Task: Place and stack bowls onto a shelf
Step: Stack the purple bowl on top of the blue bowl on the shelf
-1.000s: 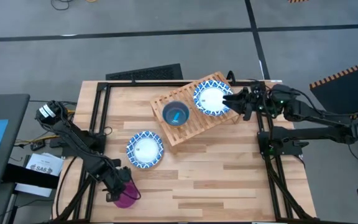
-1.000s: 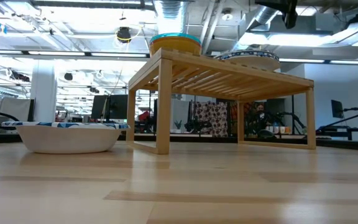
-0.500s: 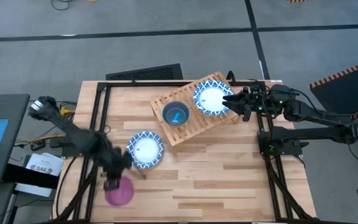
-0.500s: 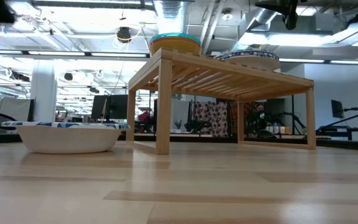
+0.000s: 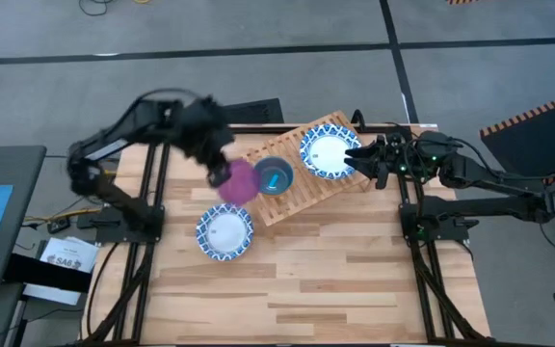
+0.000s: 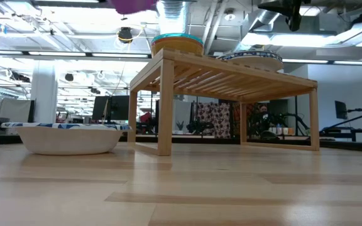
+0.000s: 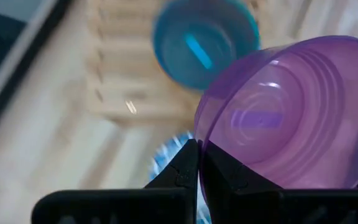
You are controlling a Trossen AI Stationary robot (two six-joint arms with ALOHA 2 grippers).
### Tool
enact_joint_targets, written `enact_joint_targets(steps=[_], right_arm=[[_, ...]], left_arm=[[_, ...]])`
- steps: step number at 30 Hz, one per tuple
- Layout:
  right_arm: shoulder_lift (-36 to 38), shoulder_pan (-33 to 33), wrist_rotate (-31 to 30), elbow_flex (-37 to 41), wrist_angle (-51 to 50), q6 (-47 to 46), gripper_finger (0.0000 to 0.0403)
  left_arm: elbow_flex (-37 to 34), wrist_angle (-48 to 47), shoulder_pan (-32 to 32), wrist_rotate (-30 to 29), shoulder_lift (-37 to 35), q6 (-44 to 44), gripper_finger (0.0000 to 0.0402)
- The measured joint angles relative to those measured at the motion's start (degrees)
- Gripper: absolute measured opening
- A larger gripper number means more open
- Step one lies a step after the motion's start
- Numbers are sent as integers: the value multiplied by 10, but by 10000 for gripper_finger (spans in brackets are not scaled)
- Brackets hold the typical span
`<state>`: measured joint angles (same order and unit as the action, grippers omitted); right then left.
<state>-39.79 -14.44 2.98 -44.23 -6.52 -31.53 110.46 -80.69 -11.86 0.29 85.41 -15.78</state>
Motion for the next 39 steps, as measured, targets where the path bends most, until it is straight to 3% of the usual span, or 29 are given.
enact_joint_targets(steps=[8, 16, 39], right_arm=[[0, 0, 0, 0, -15, 0, 232], [0, 0, 0, 0, -24, -6, 232], [0, 1, 0, 0, -55, -30, 232]], left_arm=[[150, 7, -82, 41, 146, 89, 0], [189, 12, -85, 55, 240, 126, 0], [190, -13, -103, 70, 252, 155, 0]])
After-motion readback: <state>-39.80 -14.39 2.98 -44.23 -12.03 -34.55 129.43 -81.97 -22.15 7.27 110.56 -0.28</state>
